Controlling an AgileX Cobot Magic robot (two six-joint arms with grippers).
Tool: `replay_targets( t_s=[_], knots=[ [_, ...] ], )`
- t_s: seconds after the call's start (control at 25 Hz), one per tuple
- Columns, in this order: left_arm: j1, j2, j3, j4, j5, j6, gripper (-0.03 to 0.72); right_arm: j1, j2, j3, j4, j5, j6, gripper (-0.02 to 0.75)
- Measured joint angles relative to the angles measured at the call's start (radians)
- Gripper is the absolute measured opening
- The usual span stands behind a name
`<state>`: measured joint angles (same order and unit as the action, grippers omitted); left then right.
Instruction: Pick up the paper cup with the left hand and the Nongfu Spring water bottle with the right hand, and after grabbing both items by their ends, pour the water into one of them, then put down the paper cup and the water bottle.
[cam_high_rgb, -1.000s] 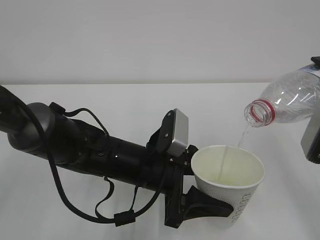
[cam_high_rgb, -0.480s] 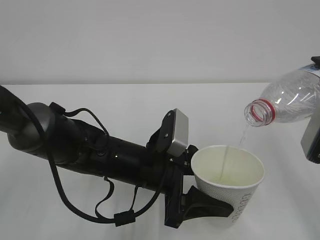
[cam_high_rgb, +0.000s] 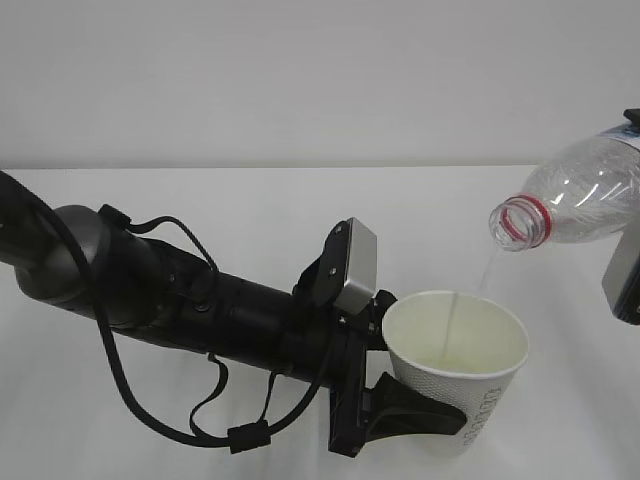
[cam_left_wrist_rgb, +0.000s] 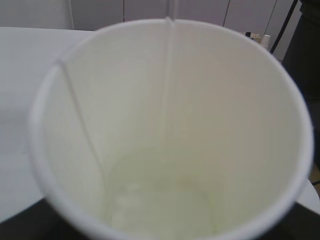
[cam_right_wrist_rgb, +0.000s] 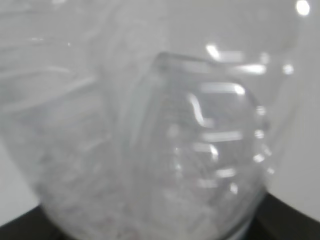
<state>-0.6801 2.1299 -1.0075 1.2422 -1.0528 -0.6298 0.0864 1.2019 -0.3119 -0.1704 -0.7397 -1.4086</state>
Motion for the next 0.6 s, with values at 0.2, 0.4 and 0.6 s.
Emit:
replay_targets(
  t_s=[0.2,0.4,0.6],
  knots=[
    [0.0,0.0,0.0,0.0,0.0,0.0,0.53,0.0,0.0,0.0,0.0,-0.002,0.0,0.449],
    [0.0,0.0,0.0,0.0,0.001,0.0,0.529,0.0,0.0,0.0,0.0,-0.002,0.0,0.449],
    [0.0,0.0,0.0,0.0,0.001,0.0,0.529,0.0,0.0,0.0,0.0,-0.002,0.0,0.449]
  ],
)
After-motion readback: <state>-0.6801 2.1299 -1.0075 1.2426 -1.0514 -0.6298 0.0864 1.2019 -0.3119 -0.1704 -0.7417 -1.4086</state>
